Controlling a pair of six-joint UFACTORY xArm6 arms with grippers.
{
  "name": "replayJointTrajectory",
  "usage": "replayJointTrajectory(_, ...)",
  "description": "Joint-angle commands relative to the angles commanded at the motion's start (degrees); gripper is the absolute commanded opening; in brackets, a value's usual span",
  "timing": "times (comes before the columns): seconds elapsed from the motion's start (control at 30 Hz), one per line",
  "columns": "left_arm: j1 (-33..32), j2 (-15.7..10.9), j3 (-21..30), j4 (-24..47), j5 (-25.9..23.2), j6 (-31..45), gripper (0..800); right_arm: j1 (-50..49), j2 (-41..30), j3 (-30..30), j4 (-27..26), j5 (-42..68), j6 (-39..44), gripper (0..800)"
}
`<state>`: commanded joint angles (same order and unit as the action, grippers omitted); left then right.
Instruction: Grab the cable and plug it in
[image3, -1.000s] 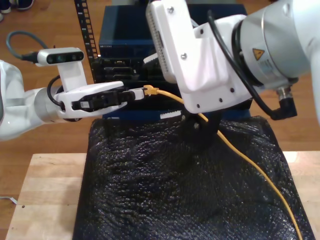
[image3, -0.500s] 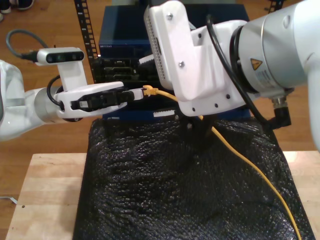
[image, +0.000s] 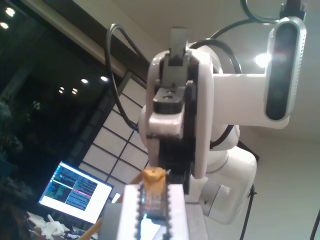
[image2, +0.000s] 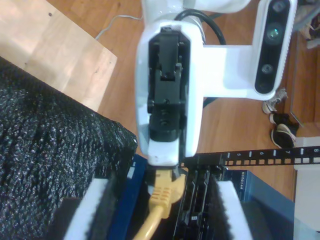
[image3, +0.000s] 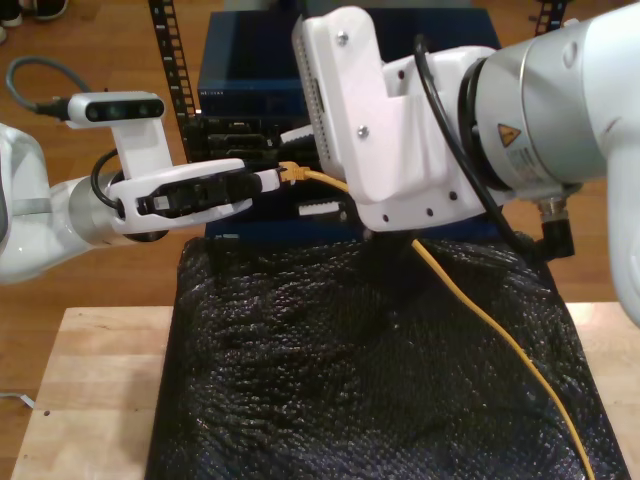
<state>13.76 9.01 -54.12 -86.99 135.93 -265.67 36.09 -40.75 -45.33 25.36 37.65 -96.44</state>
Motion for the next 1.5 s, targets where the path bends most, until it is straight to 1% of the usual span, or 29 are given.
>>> replayJointTrajectory(0.07,0.0,0.0,0.0,0.0,0.0,0.0,7,-0.1,0.0,0.0,0.0,0.0,0.0,423)
replayJointTrajectory(0.17,0.0,0.0,0.1,-0.1,0.0,0.0,7,0.0,0.0,0.0,0.0,0.0,0.1,418)
replayJointTrajectory(0.23,0.0,0.0,0.1,0.0,0.1,0.0,7,-0.1,0.0,0.0,0.0,0.0,0.1,385)
replayJointTrajectory(0.33,0.0,0.0,0.1,0.0,0.1,0.0,8,0.0,0.0,0.0,0.0,0.0,0.2,378)
replayJointTrajectory(0.53,0.0,0.0,0.0,-0.1,0.4,-0.1,7,0.0,0.0,0.0,0.0,0.0,0.2,323)
replayJointTrajectory(0.7,0.0,0.0,0.0,-0.1,0.5,0.0,7,0.0,0.0,0.0,0.0,0.0,0.2,321)
replayJointTrajectory(0.93,0.0,0.0,-0.1,-0.1,0.6,0.0,8,0.0,0.1,0.0,0.1,0.0,0.3,295)
replayJointTrajectory(1.07,0.0,0.0,-0.1,-0.1,0.8,0.0,8,0.0,0.1,0.0,0.1,0.0,0.3,245)
replayJointTrajectory(1.33,0.0,0.1,-0.2,-0.1,0.8,-0.1,8,0.0,0.2,0.0,0.2,0.0,0.3,199)
replayJointTrajectory(1.5,0.0,0.1,-0.2,-0.1,0.8,-0.1,8,0.0,0.2,0.1,0.2,-0.1,0.4,135)
